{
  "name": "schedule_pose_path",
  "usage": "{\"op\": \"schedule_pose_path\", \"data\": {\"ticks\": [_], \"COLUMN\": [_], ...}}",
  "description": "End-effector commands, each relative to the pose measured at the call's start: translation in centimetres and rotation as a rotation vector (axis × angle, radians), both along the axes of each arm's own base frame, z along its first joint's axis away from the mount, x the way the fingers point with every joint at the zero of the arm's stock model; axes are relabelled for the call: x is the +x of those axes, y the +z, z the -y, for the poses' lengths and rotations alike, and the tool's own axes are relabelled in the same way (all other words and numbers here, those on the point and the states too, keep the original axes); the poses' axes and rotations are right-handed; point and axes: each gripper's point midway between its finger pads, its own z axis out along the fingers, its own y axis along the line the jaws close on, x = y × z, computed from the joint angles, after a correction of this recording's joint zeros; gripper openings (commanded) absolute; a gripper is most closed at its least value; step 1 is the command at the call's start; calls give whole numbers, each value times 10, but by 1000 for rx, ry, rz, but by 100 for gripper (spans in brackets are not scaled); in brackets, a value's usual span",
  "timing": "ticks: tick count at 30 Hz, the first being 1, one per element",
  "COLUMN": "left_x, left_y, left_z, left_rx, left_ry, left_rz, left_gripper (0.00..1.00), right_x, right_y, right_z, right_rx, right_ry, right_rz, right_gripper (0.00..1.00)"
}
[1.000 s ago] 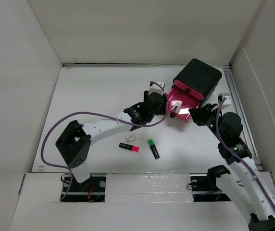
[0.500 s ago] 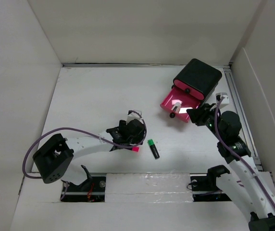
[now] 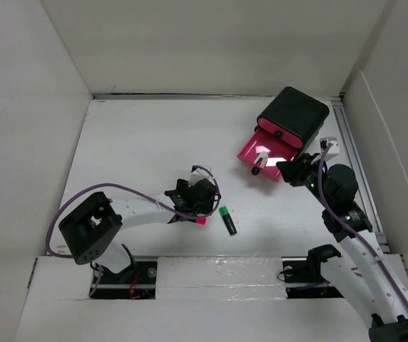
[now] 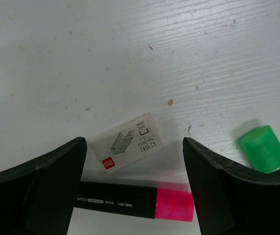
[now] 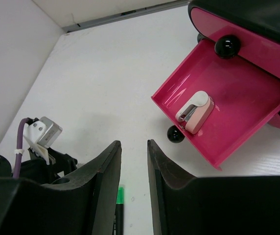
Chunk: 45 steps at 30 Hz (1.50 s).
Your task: Organize the desk
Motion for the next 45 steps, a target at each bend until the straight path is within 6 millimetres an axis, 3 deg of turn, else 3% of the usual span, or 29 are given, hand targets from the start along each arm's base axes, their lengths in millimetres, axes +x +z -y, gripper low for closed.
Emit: {"op": "schedule_pose_path", "data": {"ticks": [1, 8, 13, 19, 25, 29, 32, 35, 39, 41, 42, 44, 45], "left_x": [11, 6, 2, -5, -3, 0, 11, 29, 55, 65, 72, 82, 87], "left_y": [14, 2, 0, -2, -7, -1, 17, 51, 111, 122, 144, 147, 166], "left_z": [0, -2, -8, -17, -7, 7, 25, 53, 102, 122, 139, 162, 179], "left_rx": [-14, -8, 17, 29, 27, 16, -22, -118, -249, -281, -321, -342, -389], "left_ry": [35, 24, 57, 95, 75, 46, 29, 3, -69, -98, -130, -163, -193], "left_rz": [51, 10, -22, -53, -52, -36, 6, 76, 174, 195, 222, 234, 251], "left_gripper": [76, 75, 69, 72, 39, 32, 27, 25, 25, 25, 25, 26, 25], "right_x": [1, 2, 2, 5, 4, 3, 3, 2, 1, 0, -1, -2, -2], "right_y": [13, 13, 13, 13, 12, 14, 14, 14, 15, 15, 15, 17, 17], "right_z": [-4, -5, -5, -8, -8, -7, -8, -7, -4, -3, -2, 0, 2], "right_rx": [4, 2, 0, 5, 4, 5, 5, 6, 7, 7, 6, 6, 4], "right_ry": [20, 22, 22, 34, 36, 34, 39, 34, 17, 12, 6, -1, -14], "right_rz": [44, 45, 42, 42, 38, 45, 42, 45, 46, 49, 46, 51, 47], "right_gripper": [34, 34, 34, 34, 34, 34, 34, 34, 34, 34, 34, 34, 33]}}
